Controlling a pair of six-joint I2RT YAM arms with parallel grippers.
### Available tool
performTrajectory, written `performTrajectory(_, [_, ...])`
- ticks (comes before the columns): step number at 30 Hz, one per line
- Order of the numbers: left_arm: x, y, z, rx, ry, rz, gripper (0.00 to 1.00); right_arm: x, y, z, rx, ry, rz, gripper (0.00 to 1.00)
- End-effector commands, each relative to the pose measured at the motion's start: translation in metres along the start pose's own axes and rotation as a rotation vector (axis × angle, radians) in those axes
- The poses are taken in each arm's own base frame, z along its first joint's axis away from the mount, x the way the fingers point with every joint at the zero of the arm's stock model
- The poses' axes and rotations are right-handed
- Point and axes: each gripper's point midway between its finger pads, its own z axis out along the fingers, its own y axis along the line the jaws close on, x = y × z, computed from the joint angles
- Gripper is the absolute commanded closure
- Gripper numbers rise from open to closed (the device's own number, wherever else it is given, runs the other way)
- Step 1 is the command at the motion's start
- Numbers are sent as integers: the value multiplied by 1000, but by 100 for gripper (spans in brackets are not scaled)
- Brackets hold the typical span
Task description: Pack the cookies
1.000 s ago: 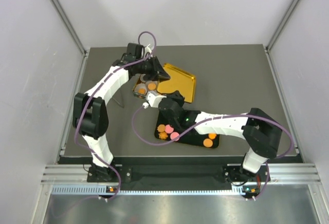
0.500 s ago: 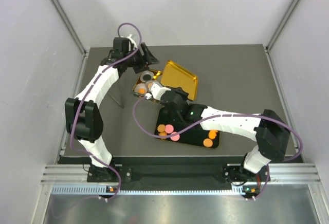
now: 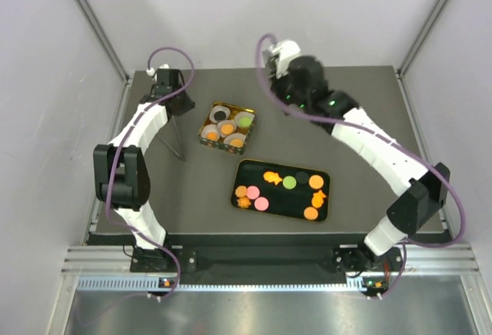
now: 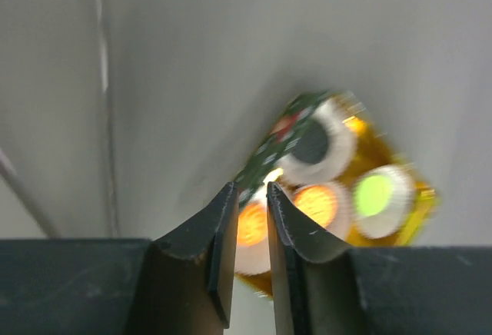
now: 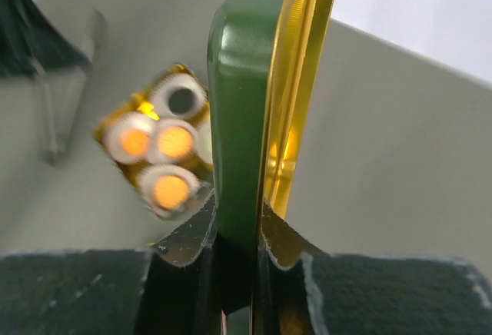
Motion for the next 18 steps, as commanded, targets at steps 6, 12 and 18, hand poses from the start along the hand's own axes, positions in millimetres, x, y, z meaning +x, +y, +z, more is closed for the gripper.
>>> performTrajectory(6, [47,33,34,-105,65,-46,78,-33,17,15,-501,-78,586,100])
performTrajectory(12, [81,26,51,-79,135,-66,80,-16,18,33,-640,-81,784,100])
performTrajectory(18, [115,-2,45,-6,166,-95,81,5,5,49,-722,-107,940,100])
